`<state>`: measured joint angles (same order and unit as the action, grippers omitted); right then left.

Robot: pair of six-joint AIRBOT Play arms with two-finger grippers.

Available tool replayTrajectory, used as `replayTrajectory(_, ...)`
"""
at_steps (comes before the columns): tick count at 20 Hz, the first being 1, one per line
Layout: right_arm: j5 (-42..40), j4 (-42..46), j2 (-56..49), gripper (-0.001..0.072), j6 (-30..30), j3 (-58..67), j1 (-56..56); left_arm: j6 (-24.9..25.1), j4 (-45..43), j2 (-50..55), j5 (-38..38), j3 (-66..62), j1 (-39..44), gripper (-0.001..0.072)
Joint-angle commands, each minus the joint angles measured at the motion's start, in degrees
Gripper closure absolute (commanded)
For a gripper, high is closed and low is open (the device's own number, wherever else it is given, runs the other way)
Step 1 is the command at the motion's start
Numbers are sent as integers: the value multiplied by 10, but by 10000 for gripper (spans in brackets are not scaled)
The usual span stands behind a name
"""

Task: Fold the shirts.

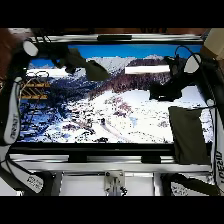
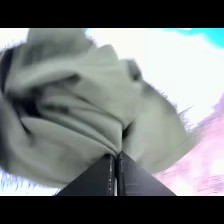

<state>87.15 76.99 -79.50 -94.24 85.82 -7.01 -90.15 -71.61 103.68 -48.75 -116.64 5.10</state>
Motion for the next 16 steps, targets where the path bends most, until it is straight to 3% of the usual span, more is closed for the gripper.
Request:
replayTrajectory(1,82,74,52,222,10,1,0,25,-6,-146,1,0,33,681)
replayTrajectory(5,82,145,184,221,11,1,0,25,-6,-295,-37,1,113,681)
replayTrajectory(11,133,180,357,221,48,0,0,2,-69,-352,-221,145,266,680)
replayTrajectory(13,147,169,373,221,21,0,0,-42,-68,-351,-192,267,320,680)
replayTrajectory(16,137,108,372,220,17,-21,0,-93,-62,-336,-87,433,384,661)
